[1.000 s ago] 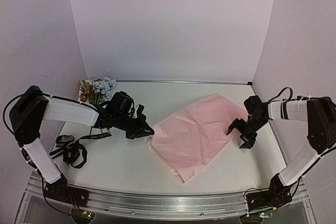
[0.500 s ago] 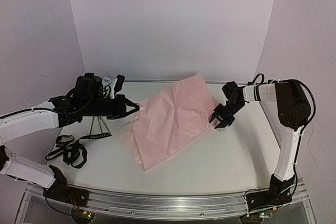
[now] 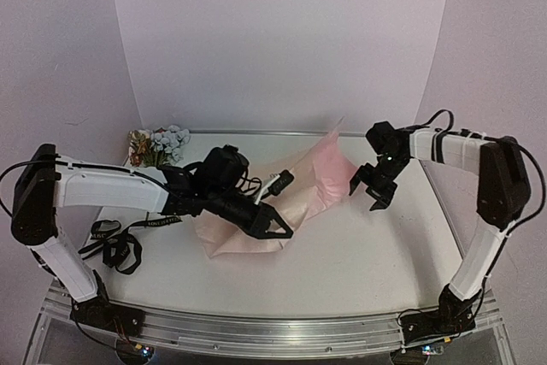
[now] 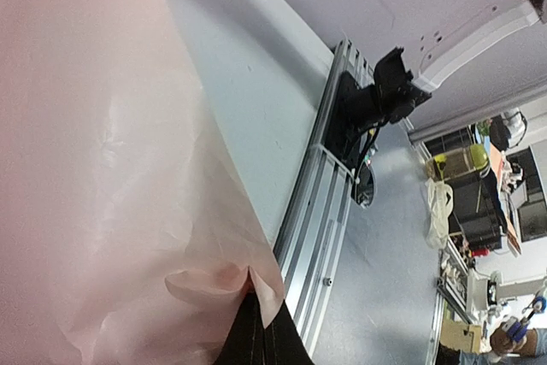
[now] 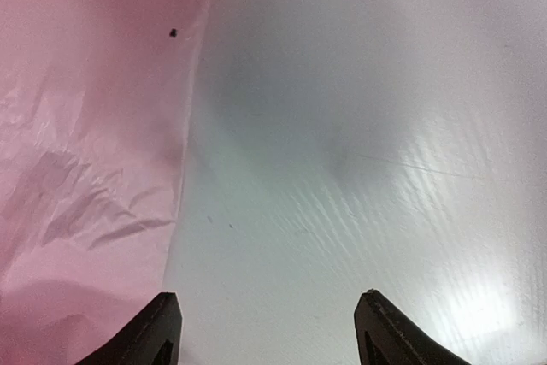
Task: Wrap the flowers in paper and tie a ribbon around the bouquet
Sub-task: Unfold the folded wrapping paper at the center of the board.
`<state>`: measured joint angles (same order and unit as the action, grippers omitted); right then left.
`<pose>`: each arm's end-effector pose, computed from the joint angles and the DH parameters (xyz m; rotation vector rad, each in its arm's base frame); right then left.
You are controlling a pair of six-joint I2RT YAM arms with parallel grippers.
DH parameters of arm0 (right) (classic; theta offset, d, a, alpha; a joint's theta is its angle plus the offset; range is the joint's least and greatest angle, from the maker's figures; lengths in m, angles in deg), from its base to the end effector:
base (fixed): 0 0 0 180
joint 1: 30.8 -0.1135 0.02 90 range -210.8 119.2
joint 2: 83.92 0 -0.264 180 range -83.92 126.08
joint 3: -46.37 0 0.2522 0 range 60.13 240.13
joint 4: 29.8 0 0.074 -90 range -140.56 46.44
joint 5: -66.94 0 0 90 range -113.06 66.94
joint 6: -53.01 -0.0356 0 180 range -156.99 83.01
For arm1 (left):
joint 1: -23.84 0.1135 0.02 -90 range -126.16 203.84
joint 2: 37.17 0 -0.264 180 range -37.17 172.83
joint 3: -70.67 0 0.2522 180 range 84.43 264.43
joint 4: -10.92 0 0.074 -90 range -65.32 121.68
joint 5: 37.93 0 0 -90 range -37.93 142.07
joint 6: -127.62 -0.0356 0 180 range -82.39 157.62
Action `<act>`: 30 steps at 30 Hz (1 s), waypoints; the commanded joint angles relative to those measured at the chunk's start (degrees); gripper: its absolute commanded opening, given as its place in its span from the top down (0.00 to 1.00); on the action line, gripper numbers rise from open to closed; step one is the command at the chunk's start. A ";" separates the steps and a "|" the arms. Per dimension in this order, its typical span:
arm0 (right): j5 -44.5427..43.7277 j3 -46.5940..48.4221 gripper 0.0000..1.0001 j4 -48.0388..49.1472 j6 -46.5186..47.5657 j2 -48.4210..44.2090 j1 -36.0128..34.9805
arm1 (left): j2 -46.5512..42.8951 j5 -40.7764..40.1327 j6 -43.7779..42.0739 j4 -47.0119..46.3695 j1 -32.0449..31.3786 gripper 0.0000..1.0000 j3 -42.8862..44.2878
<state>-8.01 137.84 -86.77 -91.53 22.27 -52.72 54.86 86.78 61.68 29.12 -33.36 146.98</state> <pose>0.3413 0.1473 0.2001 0.7791 2.8893 0.6088 0.1768 -0.3117 0.2514 1.0650 2.1817 -1.3986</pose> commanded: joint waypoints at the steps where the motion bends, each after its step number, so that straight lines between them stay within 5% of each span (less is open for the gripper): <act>1: -7.09 -5.75 0.24 -10.67 4.02 -14.84 0.38 | 3.17 4.85 -1.58 -2.25 -3.47 1.00 1.62; 9: -5.87 -11.06 0.12 -12.36 6.36 -29.27 -1.58 | 6.81 8.45 -2.07 -1.80 -7.37 1.00 2.49; 18: -11.67 -14.93 0.09 -18.69 7.41 -42.24 -4.27 | 10.00 11.39 -3.25 1.38 -9.19 1.00 6.02; 30: -14.97 -10.53 0.09 -27.54 12.80 -46.25 -6.93 | 14.75 13.24 -7.31 10.79 -13.43 1.00 12.46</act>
<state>-20.57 123.73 -110.47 -81.78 -24.34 -58.84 68.17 98.64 56.81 36.16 -46.35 156.05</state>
